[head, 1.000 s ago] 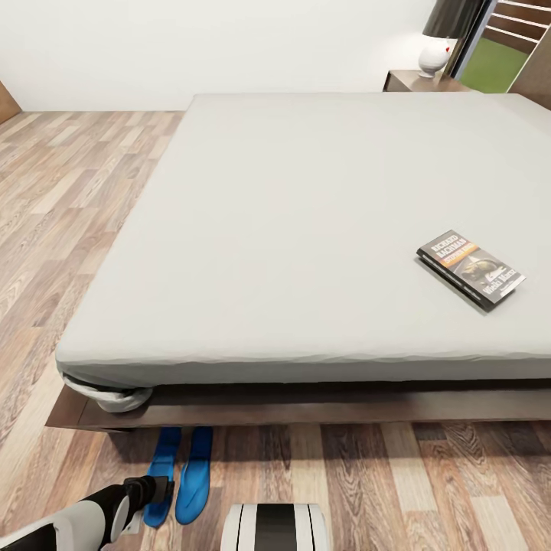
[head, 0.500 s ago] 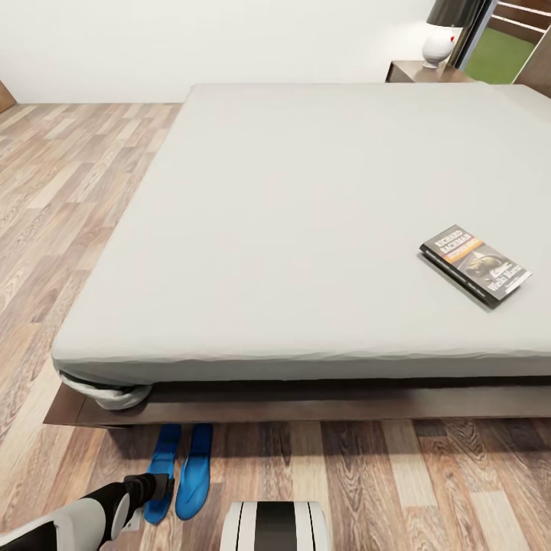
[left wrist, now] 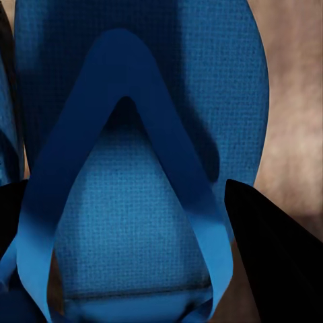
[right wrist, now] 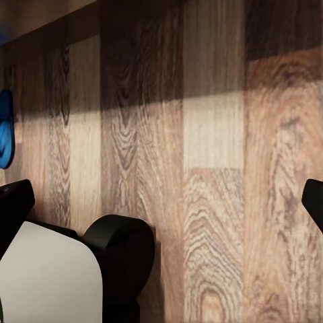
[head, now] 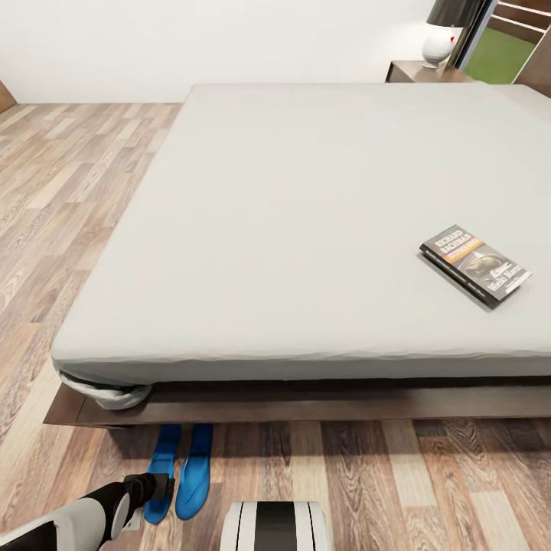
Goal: In the bedroom, move the book from the bed onto either nightstand, and place the two sandals side by side next to the bed.
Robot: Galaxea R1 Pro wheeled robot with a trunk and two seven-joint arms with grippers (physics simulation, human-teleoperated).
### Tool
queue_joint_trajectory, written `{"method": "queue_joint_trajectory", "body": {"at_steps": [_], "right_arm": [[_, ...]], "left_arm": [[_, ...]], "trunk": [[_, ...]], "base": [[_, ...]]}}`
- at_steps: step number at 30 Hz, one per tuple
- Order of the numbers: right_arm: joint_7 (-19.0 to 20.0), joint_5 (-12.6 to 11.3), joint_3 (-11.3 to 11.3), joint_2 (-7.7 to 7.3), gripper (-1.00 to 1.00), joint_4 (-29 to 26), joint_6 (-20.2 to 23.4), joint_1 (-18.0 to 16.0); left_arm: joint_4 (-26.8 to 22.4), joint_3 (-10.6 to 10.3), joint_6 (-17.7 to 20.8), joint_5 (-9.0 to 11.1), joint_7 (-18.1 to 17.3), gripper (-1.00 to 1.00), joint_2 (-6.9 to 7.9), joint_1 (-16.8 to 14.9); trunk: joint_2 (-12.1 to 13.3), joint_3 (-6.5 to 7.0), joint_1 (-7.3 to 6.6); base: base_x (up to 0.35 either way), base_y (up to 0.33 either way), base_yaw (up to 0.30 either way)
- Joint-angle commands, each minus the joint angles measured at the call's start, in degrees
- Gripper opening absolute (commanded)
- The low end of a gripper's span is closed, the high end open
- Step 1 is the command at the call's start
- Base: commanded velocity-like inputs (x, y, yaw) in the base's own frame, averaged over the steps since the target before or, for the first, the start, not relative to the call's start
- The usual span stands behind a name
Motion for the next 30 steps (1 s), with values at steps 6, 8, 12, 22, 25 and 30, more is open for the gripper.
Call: {"method": "queue_joint_trajectory", "body": {"at_steps": [6, 8, 12, 22, 25, 30], "right_arm": [[0.33, 0.33, -0.19, 0.02, 1.00, -0.02, 0.60, -0.07], [0.33, 0.33, -0.19, 0.02, 1.00, -0.02, 0.60, -0.07], [0.33, 0.33, -0.19, 0.02, 1.00, -0.02, 0.60, -0.07], [0.33, 0.33, -0.19, 0.02, 1.00, -0.02, 0.60, -0.07], [0.33, 0.33, -0.19, 0.02, 1.00, -0.03, 0.60, -0.07], [0.33, 0.33, -0.19, 0.02, 1.00, -0.05, 0.60, -0.07]], "left_arm": [[-0.09, 0.28, -0.42, -0.54, 0.00, -1.00, 0.09, 0.00], [-0.09, 0.28, -0.41, -0.54, -0.01, -1.00, 0.09, 0.01], [-0.09, 0.28, -0.18, -0.54, -0.12, -1.00, 0.05, 0.01], [-0.09, 0.28, -0.34, -0.54, 0.20, 1.00, 0.11, 0.00], [-0.09, 0.28, -0.19, -0.54, 0.11, 1.00, 0.12, 0.00], [-0.09, 0.28, 0.06, -0.54, -0.16, 1.00, 0.07, 0.02]], "trunk": [[-0.01, -0.03, -0.01], [-0.01, -0.03, -0.01], [-0.01, -0.03, -0.01], [-0.01, -0.03, -0.01], [-0.01, -0.03, -0.01], [-0.01, -0.03, -0.01]], "base": [[0.000, 0.000, 0.000], [0.000, 0.000, 0.000], [0.000, 0.000, 0.000], [0.000, 0.000, 0.000], [0.000, 0.000, 0.000], [0.000, 0.000, 0.000]]}}
